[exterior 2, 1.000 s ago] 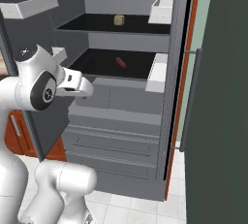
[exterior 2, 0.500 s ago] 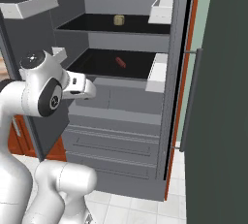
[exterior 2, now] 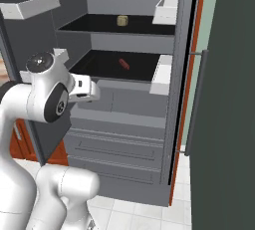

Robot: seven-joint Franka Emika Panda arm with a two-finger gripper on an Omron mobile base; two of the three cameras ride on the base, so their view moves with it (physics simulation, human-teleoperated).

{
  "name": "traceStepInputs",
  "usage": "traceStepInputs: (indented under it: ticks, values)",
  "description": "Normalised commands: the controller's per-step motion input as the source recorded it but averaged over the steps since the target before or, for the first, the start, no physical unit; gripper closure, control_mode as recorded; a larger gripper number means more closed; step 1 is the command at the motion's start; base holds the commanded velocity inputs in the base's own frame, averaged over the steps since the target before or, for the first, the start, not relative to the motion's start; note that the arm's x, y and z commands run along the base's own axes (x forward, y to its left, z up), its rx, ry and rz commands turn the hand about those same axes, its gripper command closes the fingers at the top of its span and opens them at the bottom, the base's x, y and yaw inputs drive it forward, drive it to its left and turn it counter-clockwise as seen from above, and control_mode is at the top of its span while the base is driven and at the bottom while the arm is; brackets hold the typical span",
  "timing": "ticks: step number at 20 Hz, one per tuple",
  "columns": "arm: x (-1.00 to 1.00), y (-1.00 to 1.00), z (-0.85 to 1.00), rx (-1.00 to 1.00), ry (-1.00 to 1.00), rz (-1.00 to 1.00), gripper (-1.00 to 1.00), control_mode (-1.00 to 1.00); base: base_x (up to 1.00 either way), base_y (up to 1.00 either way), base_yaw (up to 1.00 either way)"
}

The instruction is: Retrieve the sausage and cheese from the fridge and place them on the cutting board on the counter.

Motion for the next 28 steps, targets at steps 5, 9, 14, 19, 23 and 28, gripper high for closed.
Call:
traceStepInputs:
  ticks: [5, 9, 14, 19, 23, 28]
  values:
    - [0.0, 0.0, 0.0, 0.0, 0.0, 0.0, -1.0, 1.0, 0.0, 0.0, -0.05]
    - [0.0, 0.0, 0.0, 0.0, 0.0, 0.0, -1.0, 1.0, 0.13, 0.0, -0.04]
    - [0.0, 0.0, 0.0, 0.0, 0.0, 0.0, -1.0, 1.0, 0.39, 0.0, -0.01]
    - [0.0, 0.0, 0.0, 0.0, 0.0, 0.0, -1.0, 1.0, 0.48, 0.0, 0.0]
    - [0.0, 0.0, 0.0, 0.0, 0.0, 0.0, -1.0, 1.0, 0.57, 0.0, -0.01]
    - [0.0, 0.0, 0.0, 0.0, 0.0, 0.0, -1.0, 1.0, 0.63, 0.0, 0.0]
